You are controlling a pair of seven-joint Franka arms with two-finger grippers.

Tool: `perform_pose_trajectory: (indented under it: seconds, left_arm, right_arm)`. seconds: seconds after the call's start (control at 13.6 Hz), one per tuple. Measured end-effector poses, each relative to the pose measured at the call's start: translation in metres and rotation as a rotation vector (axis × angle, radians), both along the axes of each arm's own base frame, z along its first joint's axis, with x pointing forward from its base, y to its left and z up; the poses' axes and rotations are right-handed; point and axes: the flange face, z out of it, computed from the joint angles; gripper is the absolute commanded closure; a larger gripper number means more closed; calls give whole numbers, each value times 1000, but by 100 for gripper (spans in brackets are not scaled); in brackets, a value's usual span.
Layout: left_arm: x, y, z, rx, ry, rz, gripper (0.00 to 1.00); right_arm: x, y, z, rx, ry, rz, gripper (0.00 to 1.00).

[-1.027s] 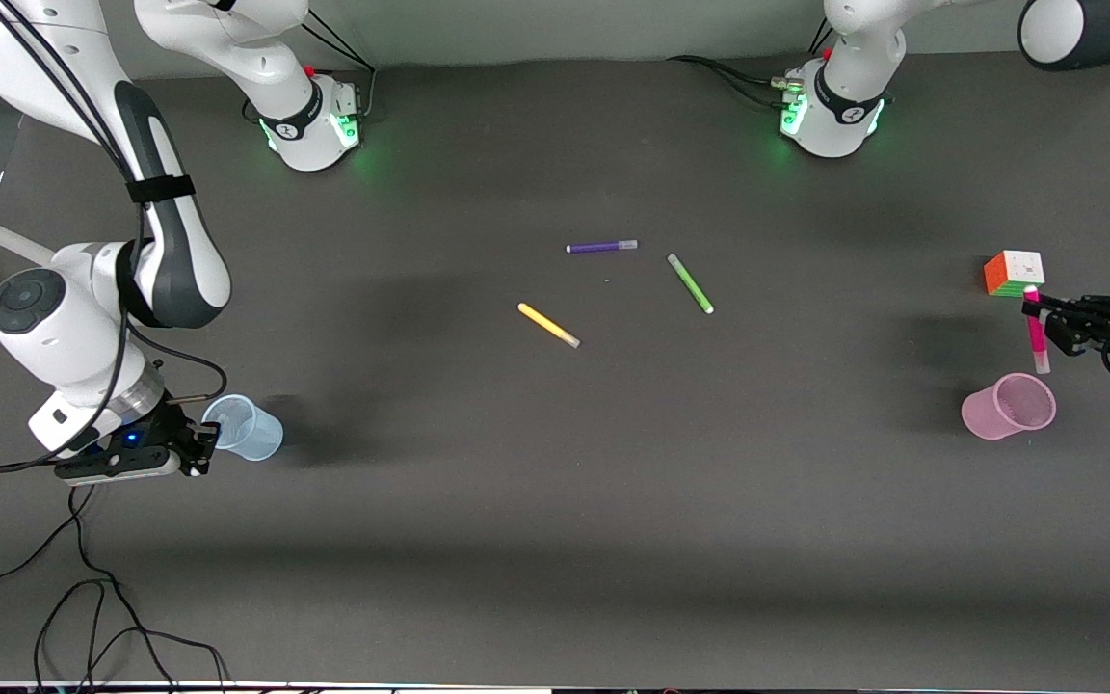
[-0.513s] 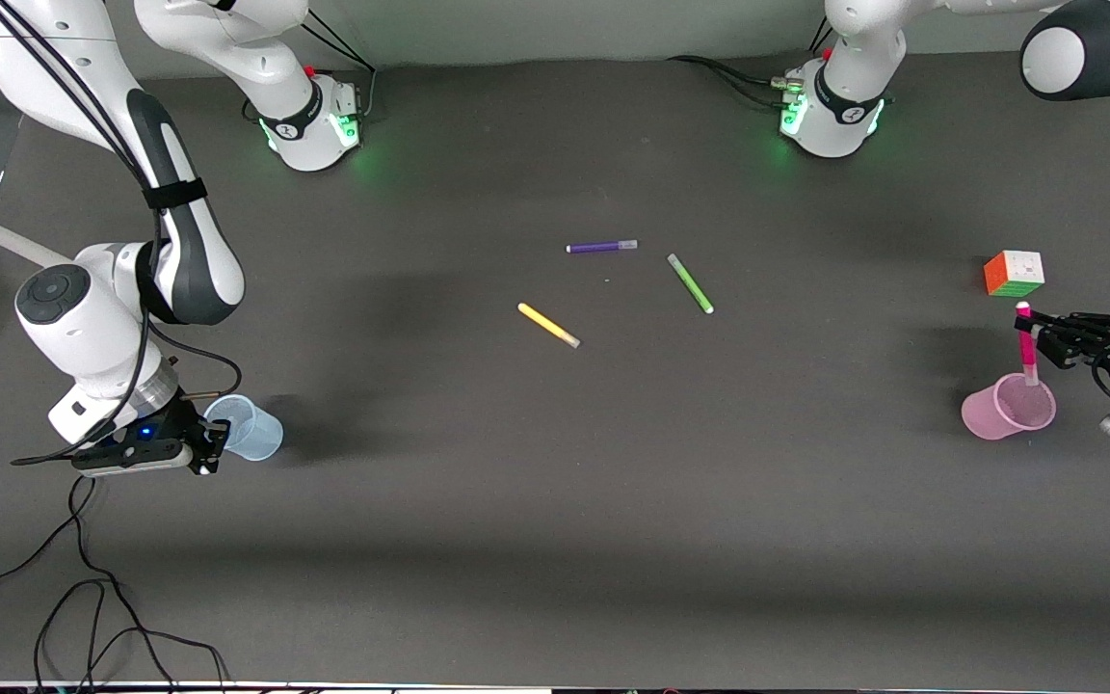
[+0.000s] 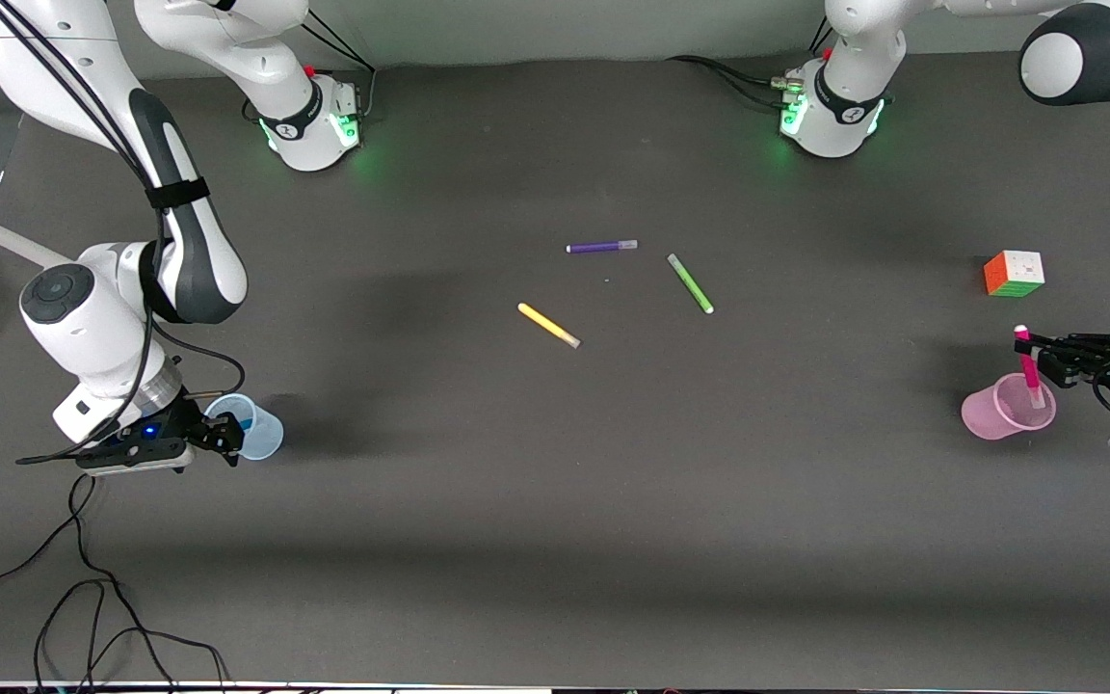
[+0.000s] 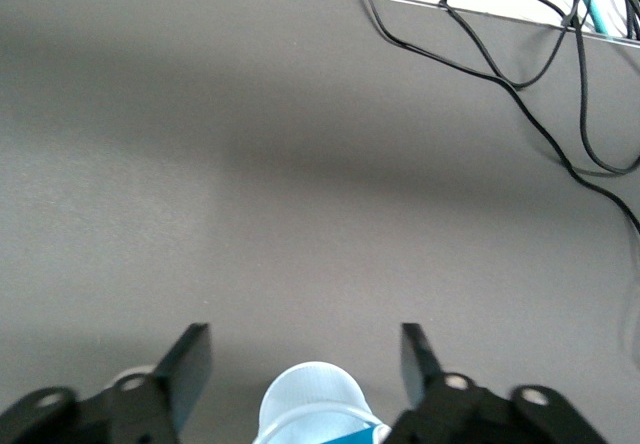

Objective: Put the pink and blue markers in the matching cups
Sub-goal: 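Lower the markers into the cups and open both grippers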

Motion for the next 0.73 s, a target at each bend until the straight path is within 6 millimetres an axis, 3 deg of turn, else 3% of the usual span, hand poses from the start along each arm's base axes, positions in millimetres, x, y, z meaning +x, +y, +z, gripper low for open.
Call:
perform_pose_trajectory:
  seconds: [0.22,0.29,0.37,0.44,0.51,0.59,0.73]
  left_arm:
    - [1,-1,-8,-6,-1,-4,100]
    - [1,-1,-8,-7,-1,-5,93]
    - [1,-1,-9,-8,-1,-5,80]
    - [1,-2,-9,-9,-2,-6,53]
    - [1,-2,-9,-9,-2,-7,37]
    - [2,-2,-9,-10,-2,-7,0]
    - [2,-3,-9,-11,-2,-8,0]
  right_arm:
    - [3,15,18,10,40,15,0]
    - [6,16,31,11,71,13,0]
    - [10,17,47,13,103,3,0]
    - [13,18,64,18,134,-14,0]
    - [15,23,82,23,164,-24,0]
    - [17,31,101,27,192,-28,0]
    - [18,40,135,29,236,-30,0]
